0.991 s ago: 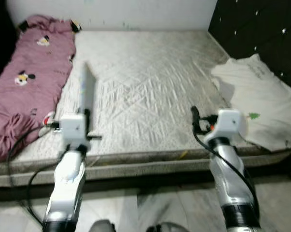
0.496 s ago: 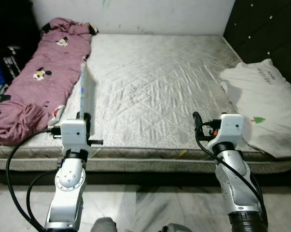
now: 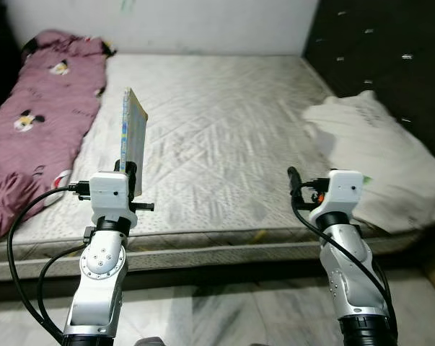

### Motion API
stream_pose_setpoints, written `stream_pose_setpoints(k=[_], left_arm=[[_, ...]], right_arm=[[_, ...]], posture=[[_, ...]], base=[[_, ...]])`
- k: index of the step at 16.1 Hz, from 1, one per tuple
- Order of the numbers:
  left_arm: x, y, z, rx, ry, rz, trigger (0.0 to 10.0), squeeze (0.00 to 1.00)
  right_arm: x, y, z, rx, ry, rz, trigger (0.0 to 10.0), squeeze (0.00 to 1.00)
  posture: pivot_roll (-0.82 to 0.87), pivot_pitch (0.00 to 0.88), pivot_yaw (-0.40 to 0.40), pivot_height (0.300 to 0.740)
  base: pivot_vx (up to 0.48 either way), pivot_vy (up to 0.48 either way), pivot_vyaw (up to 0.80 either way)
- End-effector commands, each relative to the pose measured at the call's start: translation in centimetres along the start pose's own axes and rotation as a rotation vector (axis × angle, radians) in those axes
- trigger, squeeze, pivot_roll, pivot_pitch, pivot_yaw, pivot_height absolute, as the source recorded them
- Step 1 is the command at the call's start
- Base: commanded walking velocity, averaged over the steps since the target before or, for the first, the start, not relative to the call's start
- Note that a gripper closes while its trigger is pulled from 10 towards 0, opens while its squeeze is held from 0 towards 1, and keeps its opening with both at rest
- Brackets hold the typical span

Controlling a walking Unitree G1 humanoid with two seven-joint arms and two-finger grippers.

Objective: Clean up the room

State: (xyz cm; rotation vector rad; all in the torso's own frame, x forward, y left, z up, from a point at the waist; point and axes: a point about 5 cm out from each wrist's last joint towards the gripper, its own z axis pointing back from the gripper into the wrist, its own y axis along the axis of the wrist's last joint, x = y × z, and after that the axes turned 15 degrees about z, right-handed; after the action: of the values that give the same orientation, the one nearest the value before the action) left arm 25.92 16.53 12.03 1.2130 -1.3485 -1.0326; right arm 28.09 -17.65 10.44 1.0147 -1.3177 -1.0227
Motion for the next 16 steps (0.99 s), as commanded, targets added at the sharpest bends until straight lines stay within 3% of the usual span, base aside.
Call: stream_pose_setpoints(k=[1, 5, 7, 10, 13, 14, 15, 16], left_arm=[[-0.1, 0.8, -0.4, 0.041, 0.009, -0.002, 10.0, 0.00], [0.1, 0.7, -0.8, 0.029, -0.002, -0.004, 10.0, 0.00], [-0.1, -0.1, -1.0, -0.023, 0.030, -0.026, 10.0, 0.00], [-0.3, -0.2, -0.7, -0.005, -0.060, -0.016, 10.0, 0.00], [-0.3, 0.2, -1.1, 0.025, -0.043, 0.000, 10.0, 0.00], [-0.1, 0.2, -1.2, 0.033, -0.048, -0.012, 10.0, 0.00], [-0.1, 0.1, -1.1, 0.025, -0.032, -0.014, 10.0, 0.00], [-0.2, -0.2, -1.0, -0.002, -0.005, -0.002, 10.0, 0.00]], right_arm=[[-0.1, 0.7, -0.3, 0.022, 0.002, -0.001, 10.0, 0.00], [-0.3, 0.9, -0.4, 0.025, 0.001, 0.003, 10.0, 0.00], [0.0, 0.4, -0.4, -0.005, -0.028, -0.021, 10.0, 0.00], [-0.1, 0.4, -0.4, -0.008, -0.037, -0.006, 10.0, 0.00], [-0.1, 0.5, -0.8, -0.015, -0.064, 0.115, 10.0, 0.00], [-0.2, 0.6, -1.0, -0.016, -0.065, 0.112, 10.0, 0.00], [-0.5, 0.7, -1.1, -0.020, -0.036, -0.009, 10.0, 0.00], [-0.6, 0.6, -1.2, -0.022, -0.032, -0.005, 10.0, 0.00]], posture=[[0.00, 0.000, -0.021, 0.740], [0.00, 0.000, -0.016, 0.740], [0.00, 0.000, -0.010, 0.740], [-0.01, 0.000, -0.002, 0.740], [0.00, 0.000, -0.002, 0.740], [0.00, 0.000, -0.009, 0.740], [0.01, 0.000, -0.011, 0.740], [0.01, 0.000, -0.014, 0.740]], base=[[0.379, 0.000, 0.00], [0.369, 0.000, 0.00], [0.000, 0.000, 0.00], [0.000, 0.000, 0.00], [0.000, 0.000, 0.00], [0.000, 0.000, 0.00], [0.000, 0.000, 0.00], [0.000, 0.000, 0.00]])
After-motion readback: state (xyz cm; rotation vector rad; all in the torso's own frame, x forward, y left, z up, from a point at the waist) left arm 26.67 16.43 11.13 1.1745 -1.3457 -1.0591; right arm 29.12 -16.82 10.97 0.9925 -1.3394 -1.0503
